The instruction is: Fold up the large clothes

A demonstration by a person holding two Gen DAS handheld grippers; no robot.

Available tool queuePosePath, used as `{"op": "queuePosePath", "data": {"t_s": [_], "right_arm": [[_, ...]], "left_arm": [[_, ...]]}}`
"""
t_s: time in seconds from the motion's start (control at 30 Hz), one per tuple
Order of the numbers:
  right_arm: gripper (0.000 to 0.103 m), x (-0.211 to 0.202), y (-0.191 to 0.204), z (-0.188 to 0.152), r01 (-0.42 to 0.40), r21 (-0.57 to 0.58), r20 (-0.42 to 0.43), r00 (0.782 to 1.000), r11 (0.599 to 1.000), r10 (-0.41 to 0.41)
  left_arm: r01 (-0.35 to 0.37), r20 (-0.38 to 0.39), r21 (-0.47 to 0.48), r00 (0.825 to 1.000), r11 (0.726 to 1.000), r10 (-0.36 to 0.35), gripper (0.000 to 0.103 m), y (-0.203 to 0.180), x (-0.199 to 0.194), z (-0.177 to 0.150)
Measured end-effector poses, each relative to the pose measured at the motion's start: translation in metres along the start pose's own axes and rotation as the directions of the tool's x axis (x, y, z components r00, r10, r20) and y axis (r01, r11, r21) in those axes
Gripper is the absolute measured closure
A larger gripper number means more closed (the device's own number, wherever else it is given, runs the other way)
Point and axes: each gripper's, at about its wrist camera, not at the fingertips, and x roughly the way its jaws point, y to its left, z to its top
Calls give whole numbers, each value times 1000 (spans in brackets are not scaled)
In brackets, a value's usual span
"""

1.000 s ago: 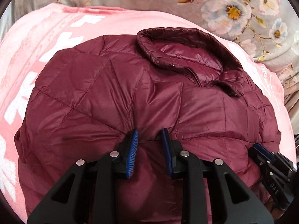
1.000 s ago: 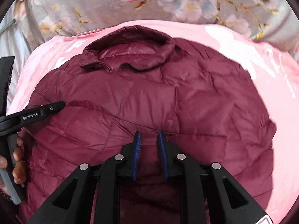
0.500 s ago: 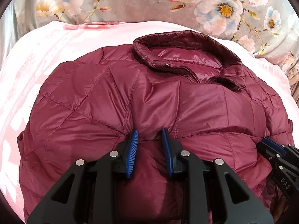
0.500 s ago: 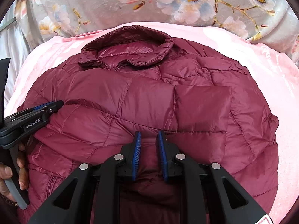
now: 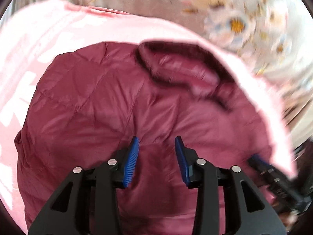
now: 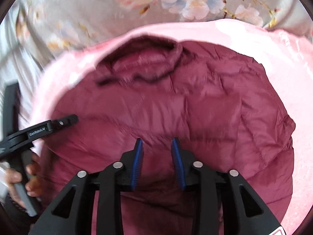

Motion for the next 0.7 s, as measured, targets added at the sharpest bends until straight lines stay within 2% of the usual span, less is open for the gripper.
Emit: {"op": "queuePosePath", "data": {"t_s": [0.1,0.17,0.23,0.3,0.33,0.37,0.4,0.43,0.47,0.5,0.53,0.57,0.6,0.67,0.7], "right_arm": [[64,-3,-11,29,-132,131,25,991,983,130],[64,10,-19,48,-200,220,28,980,955,199],[63,25,-27,59,-226,293,36,974,929,225],[63,45,-37,68,-251,386,46,966,887,254],[63,54,-41,71,-265,426,53,962,865,269],[63,66,-46,73,-279,478,59,956,833,287],[63,71,-49,74,-284,501,61,954,817,294],[65,81,-52,75,-288,530,59,951,798,304],[80,86,-54,76,-290,541,57,949,789,310],[95,88,-55,77,-292,542,52,948,788,315],[95,88,-52,80,-279,515,37,952,811,305],[95,82,-50,80,-267,479,35,958,836,286],[95,74,-45,82,-232,412,34,970,881,239],[95,58,-32,83,-132,240,37,991,962,127],[95,56,-27,83,-106,187,29,994,977,102]], "left_arm": [[86,34,-100,996,991,-83,49,10,-6,37],[132,38,-182,991,974,-127,49,16,6,60],[171,6,-236,985,957,-174,49,19,23,73],[215,-55,-345,967,914,-249,49,26,55,82],[219,-71,-388,961,895,-266,50,30,66,81],[218,-88,-455,954,863,-287,50,36,82,80],[214,-96,-482,951,850,-294,52,40,89,78],[205,-104,-494,951,845,-291,67,41,93,76],[196,-114,-487,952,851,-284,79,41,96,75],[176,-137,-447,955,877,-261,91,37,98,75],[166,-144,-420,958,892,-246,91,34,95,75],[144,-145,-353,968,925,-206,92,28,89,75],[110,-143,-275,978,955,-154,93,22,82,75],[80,-132,-165,986,983,-103,93,14,74,72],[66,-129,-129,988,989,-83,93,12,73,69]]}}
